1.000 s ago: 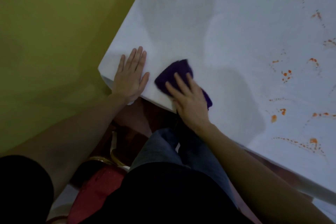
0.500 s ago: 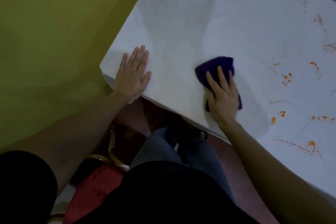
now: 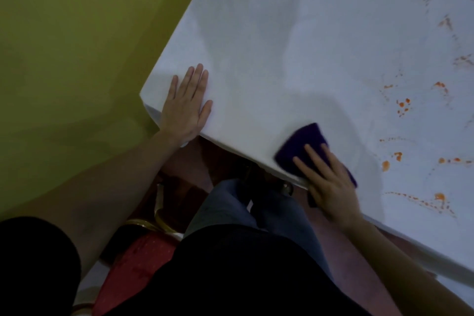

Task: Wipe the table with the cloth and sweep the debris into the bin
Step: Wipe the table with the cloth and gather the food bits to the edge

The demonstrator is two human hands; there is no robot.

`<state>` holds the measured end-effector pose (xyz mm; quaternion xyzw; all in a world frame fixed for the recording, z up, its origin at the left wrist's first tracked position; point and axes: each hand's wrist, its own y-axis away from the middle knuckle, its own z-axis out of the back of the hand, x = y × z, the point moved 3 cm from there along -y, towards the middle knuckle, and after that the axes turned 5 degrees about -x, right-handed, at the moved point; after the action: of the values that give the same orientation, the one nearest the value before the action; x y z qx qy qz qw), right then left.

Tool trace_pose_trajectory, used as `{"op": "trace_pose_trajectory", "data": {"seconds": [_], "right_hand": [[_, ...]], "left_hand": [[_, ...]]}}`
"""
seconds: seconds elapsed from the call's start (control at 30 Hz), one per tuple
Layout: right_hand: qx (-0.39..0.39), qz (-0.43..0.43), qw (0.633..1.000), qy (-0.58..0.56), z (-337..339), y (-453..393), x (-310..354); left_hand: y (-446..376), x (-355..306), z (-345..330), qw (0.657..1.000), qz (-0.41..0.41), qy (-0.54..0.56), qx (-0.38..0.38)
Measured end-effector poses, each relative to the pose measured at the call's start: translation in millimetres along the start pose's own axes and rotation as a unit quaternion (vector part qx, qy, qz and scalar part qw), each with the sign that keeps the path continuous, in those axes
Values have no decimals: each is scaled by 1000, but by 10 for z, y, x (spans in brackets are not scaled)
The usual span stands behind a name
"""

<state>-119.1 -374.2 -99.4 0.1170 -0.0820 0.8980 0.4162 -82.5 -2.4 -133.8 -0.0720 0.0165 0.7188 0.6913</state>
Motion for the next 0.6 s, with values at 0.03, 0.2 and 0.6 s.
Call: {"op": "trace_pose_trajectory", "data": {"seconds": [0.03, 0.2, 0.6], "right_hand": [[-14, -33, 999, -5, 52, -8, -119], [-51, -201, 978, -22, -3, -541, -218], [-44, -106, 993, -25, -254, -444, 489]], "left_hand": [[0, 0, -2, 1000, 1, -1, -1], [2, -3, -5, 1000, -2, -8, 1], [-5, 13, 12, 1000, -4, 21, 17]]}}
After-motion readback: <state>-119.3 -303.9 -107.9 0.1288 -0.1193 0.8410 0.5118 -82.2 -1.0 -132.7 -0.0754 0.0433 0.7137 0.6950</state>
